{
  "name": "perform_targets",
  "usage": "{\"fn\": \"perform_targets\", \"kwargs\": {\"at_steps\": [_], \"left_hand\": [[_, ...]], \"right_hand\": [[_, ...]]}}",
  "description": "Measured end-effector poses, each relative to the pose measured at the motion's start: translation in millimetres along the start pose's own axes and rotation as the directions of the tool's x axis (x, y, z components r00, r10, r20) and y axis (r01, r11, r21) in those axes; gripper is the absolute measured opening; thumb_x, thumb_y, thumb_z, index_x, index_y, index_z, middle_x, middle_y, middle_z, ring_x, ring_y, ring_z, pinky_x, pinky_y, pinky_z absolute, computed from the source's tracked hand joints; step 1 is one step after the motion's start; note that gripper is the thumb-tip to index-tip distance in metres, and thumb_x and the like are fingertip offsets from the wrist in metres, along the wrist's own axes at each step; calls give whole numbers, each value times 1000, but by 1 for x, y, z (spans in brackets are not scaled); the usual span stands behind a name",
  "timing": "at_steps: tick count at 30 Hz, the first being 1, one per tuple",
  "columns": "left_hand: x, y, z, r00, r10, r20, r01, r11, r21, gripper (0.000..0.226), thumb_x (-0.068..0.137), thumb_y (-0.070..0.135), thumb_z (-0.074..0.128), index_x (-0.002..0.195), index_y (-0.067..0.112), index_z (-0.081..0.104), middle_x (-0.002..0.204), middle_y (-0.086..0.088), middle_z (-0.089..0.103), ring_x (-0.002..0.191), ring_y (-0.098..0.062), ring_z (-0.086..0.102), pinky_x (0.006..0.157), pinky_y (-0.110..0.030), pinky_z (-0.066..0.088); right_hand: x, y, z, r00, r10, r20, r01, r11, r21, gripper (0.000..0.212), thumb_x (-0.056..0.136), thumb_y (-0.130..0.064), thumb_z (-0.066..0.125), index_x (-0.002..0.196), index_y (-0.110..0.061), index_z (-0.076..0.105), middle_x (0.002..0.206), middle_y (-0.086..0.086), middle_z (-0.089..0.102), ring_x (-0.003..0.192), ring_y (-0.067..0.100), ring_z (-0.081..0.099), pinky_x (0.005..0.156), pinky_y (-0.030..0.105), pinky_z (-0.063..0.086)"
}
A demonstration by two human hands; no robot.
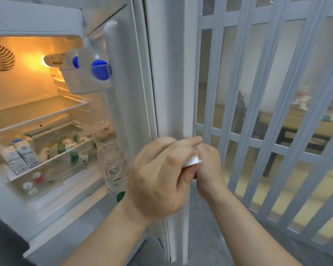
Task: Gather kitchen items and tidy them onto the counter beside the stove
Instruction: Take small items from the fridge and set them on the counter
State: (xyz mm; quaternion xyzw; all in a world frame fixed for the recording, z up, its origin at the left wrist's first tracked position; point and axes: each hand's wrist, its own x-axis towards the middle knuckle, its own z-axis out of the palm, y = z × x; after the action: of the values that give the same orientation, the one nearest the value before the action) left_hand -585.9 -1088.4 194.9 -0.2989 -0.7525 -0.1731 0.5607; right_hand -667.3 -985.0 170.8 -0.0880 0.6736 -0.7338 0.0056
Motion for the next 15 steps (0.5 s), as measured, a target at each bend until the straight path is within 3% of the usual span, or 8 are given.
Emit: {"fn": "perform_targets", "kwargs": {"at_steps": [2, 4, 8, 11, 15], "left_hand": [[-4, -4, -15, 999, 14, -35, -11, 996, 90, 24, 86, 9, 65, 108, 9, 56, 113, -4, 73, 81, -25, 66, 68, -38, 52], [-11, -6, -35, 999, 19, -49, -9, 983, 184, 25, 84, 11, 64, 108, 11, 55, 111, -2, 73, 75, -25, 63, 66, -38, 50], [-27, -11, -76, 996, -3, -94, 39, 919, 392, 14, 93, 21, 56, 106, 15, 56, 103, 5, 74, 72, -22, 55, 59, -42, 47], [-38, -13, -104, 987, -33, -160, 127, 773, 622, 13, 94, 27, 54, 102, 18, 60, 92, 11, 74, 71, -21, 50, 62, -44, 43], [-45, -20, -131, 976, -109, -188, 218, 511, 832, 14, 94, 29, 56, 93, 20, 67, 71, 14, 68, 76, -20, 48, 75, -37, 32]], "right_hand": [[0, 5, 20, 998, -3, 57, 5, 1000, -31, 49, 89, 1, 50, 48, -26, 49, 56, 3, 40, 45, 10, 37, 41, 20, 31], [-2, 6, 41, 992, 38, 121, -43, 998, 43, 40, 89, -4, 54, 54, -24, 57, 61, 2, 50, 53, 15, 45, 52, 25, 40], [-6, 3, 87, 972, 59, 229, -75, 995, 61, 49, 84, -2, 48, 39, -20, 55, 45, -10, 51, 41, 12, 38, 40, 20, 30], [-11, 5, 119, 944, 94, 317, -124, 989, 76, 37, 81, -3, 47, 47, -13, 58, 46, -2, 52, 42, 21, 35, 43, 23, 27], [-17, 7, 155, 910, 130, 393, -155, 987, 32, 44, 81, -7, 46, 43, -19, 64, 68, 18, 58, 44, 19, 36, 45, 26, 32]]}}
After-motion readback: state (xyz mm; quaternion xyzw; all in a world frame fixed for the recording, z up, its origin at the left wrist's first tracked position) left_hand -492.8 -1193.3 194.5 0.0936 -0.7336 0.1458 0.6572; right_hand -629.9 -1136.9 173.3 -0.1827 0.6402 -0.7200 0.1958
